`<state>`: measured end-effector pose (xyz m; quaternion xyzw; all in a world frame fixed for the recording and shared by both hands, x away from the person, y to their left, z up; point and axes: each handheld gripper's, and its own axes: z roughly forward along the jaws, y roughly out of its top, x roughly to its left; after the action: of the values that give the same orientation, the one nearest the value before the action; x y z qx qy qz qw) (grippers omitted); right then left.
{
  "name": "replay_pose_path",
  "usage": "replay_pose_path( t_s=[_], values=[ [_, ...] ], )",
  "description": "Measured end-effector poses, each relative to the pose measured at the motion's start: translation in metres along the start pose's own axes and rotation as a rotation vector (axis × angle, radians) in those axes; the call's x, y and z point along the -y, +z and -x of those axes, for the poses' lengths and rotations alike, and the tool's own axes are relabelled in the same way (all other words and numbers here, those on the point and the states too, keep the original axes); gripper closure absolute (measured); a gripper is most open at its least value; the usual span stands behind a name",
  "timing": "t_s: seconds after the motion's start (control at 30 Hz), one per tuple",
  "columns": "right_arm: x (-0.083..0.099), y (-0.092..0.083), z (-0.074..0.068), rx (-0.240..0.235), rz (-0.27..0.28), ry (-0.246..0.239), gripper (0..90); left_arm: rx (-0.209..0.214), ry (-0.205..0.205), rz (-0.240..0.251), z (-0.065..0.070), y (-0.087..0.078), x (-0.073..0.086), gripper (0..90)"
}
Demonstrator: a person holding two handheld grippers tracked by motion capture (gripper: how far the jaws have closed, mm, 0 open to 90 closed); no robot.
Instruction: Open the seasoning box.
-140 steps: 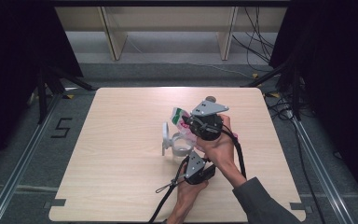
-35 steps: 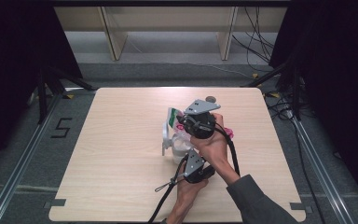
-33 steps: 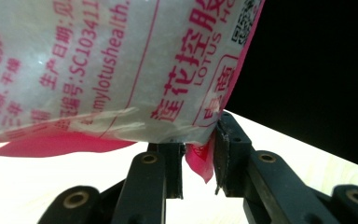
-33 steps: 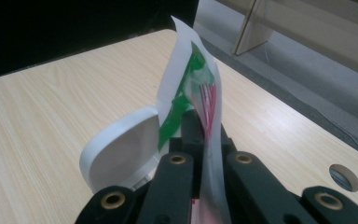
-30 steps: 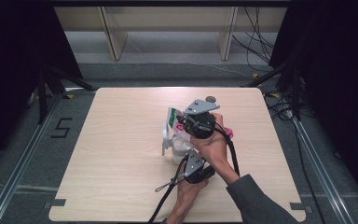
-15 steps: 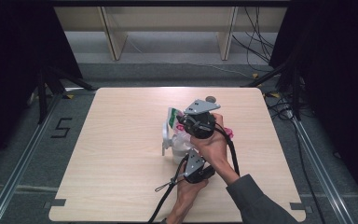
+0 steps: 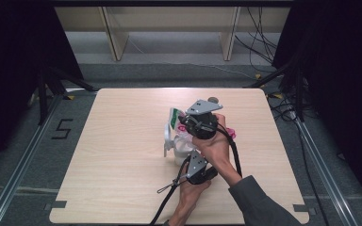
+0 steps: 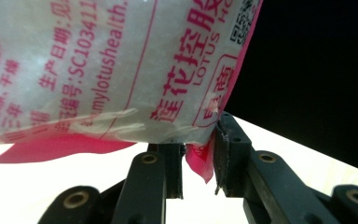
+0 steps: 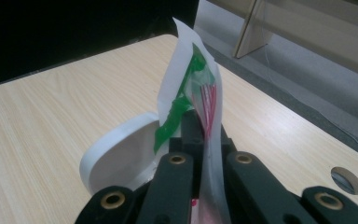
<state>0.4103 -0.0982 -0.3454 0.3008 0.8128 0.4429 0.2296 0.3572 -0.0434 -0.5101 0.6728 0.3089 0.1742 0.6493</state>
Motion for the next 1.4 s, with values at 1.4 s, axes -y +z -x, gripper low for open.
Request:
replay_pose_path(
  t_s=[1.4],
  values=[
    [0.0003, 0.0045, -0.0036, 0.002, -0.003, -0.011, 90.0, 0.011, -0.01, 0.026, -0.0014, 0.0003, 0.0013, 74.2]
  ],
)
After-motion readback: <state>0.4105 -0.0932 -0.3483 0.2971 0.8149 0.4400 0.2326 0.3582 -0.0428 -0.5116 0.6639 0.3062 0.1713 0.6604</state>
